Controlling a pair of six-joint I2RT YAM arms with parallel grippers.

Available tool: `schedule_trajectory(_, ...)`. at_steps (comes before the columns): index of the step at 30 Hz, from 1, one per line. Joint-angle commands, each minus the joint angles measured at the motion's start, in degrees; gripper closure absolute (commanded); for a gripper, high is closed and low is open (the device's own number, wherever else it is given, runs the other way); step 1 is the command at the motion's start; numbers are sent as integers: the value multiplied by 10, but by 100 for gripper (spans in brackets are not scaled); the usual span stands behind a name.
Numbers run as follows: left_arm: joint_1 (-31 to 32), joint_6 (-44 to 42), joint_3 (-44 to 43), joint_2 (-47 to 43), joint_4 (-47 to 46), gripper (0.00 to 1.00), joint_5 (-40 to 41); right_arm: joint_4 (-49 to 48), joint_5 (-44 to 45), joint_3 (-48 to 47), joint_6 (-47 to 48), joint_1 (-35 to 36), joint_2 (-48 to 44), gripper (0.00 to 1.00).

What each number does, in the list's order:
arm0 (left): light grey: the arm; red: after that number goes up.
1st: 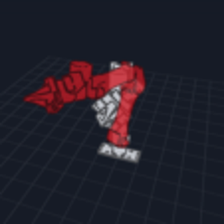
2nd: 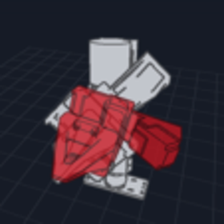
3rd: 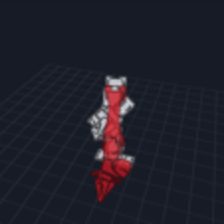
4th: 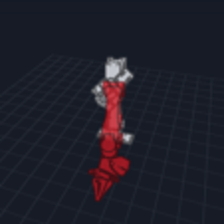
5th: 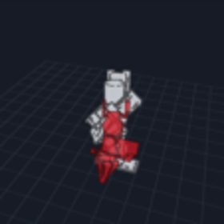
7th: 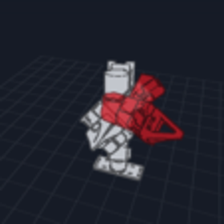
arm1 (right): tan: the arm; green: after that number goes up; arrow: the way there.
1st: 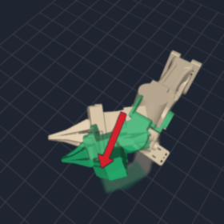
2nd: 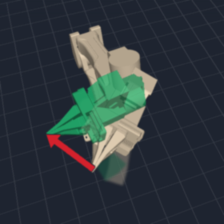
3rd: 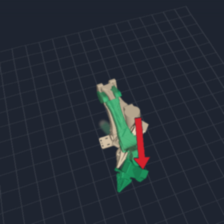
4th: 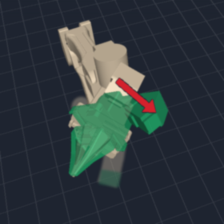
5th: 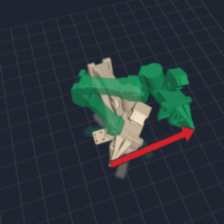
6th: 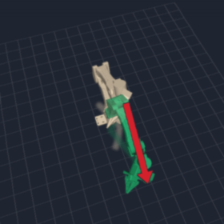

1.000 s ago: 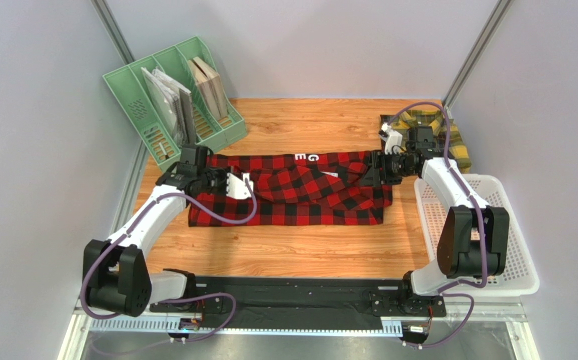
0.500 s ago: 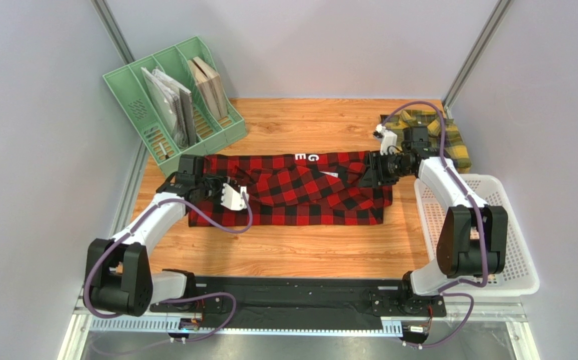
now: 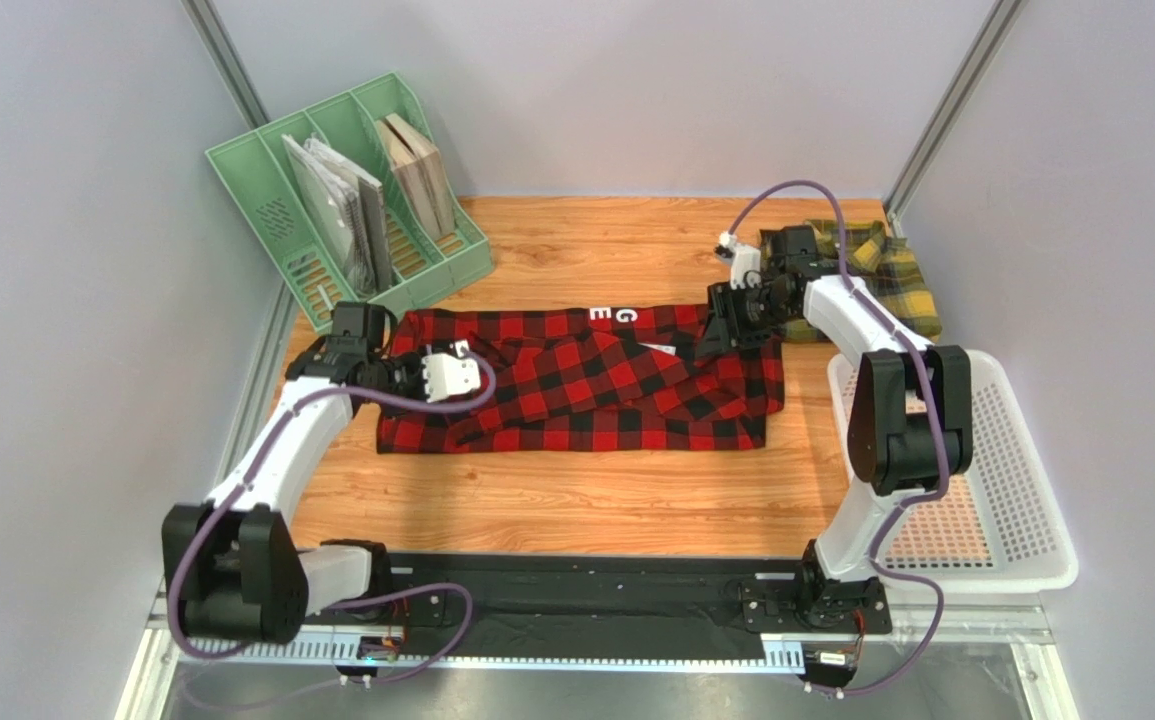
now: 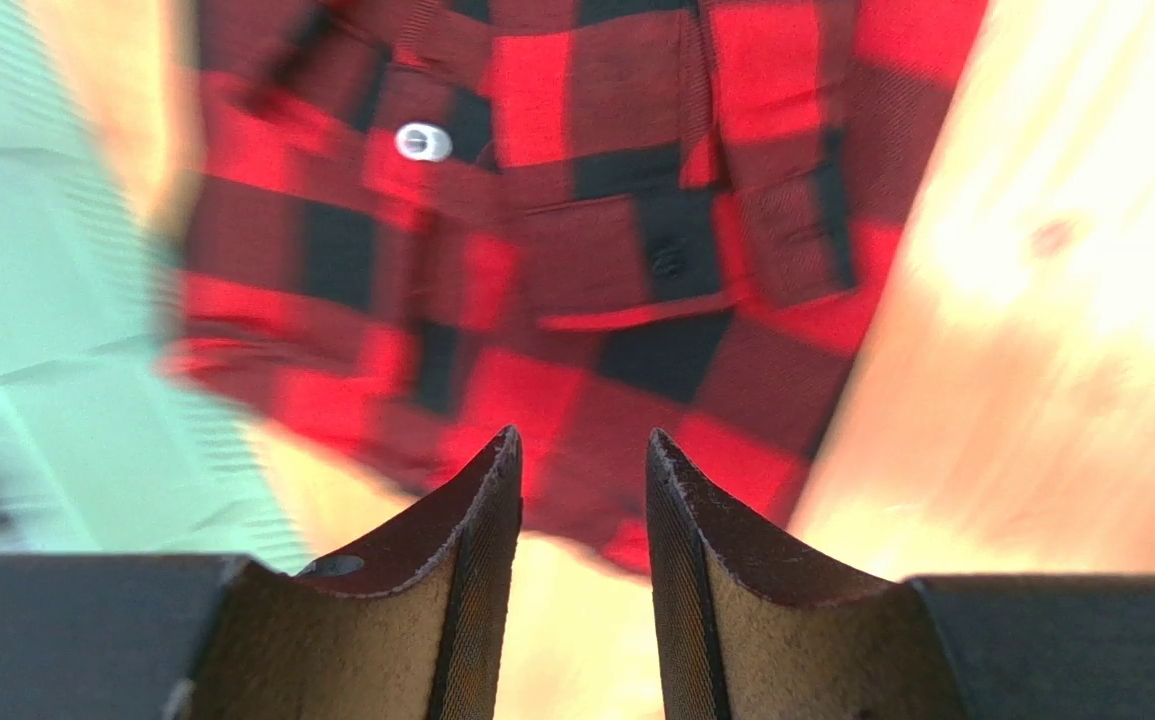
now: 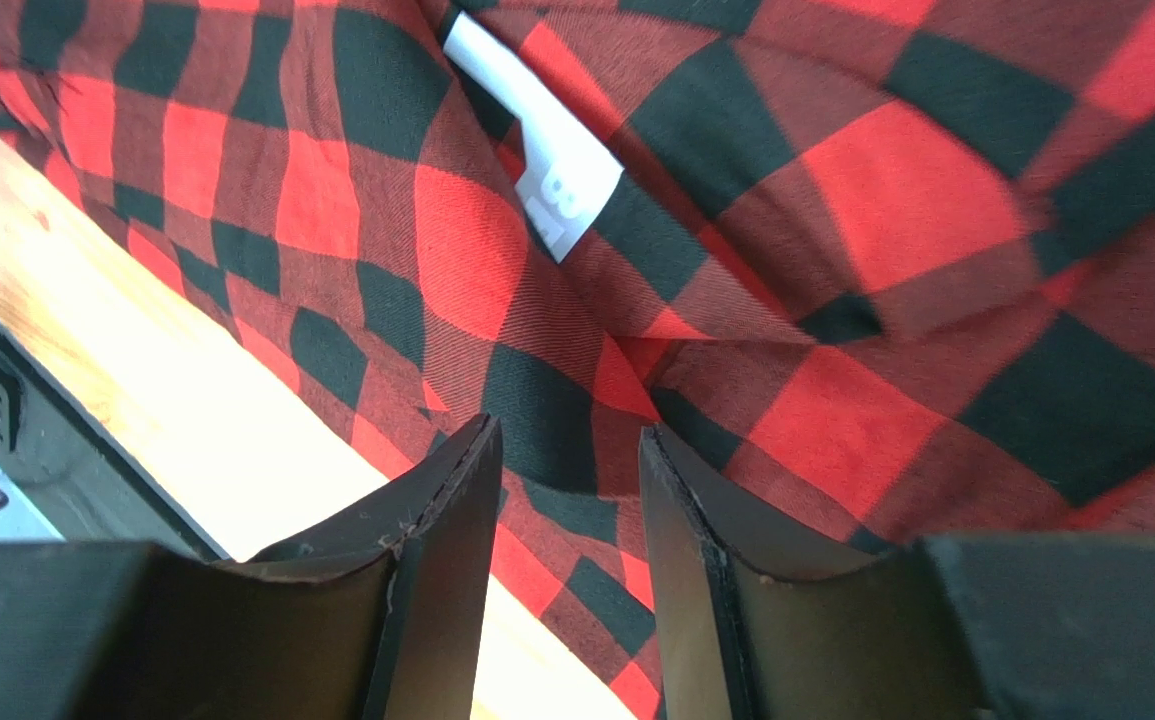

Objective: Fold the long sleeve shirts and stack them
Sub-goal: Fold the shirt

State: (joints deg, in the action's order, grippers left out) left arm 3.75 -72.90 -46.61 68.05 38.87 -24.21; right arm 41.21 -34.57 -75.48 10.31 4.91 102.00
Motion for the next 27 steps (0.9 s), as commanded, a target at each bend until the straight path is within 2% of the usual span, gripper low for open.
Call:
schedule_trajectory(1, 5, 268, -85, 105, 87, 59, -16, 1, -2, 3, -3, 11, 7, 56)
schedule_trajectory(4, -2, 388, -118, 176, 116, 63, -47, -5, 4, 18, -6, 10, -1, 56)
schedule_trajectory(11, -22, 529, -153, 248, 96, 62, -96, 24, 42, 34, 20, 7, -47, 52)
schedule_trajectory(15, -34, 585, -167, 279, 92, 61, -106, 61, 49, 38, 33, -8, -65, 49)
schedule_trajectory(21, -64, 665, -168, 299, 72, 57, -66, 78, 50, 43, 38, -27, -70, 44)
schedule_trajectory(25, -66, 680, -155, 289, 46, 53, -24, 75, 60, 53, 41, -26, -69, 41)
schedule_trajectory(27, -71, 686, -147, 285, 24, 52, -29, 75, 61, 57, 44, -26, -63, 41)
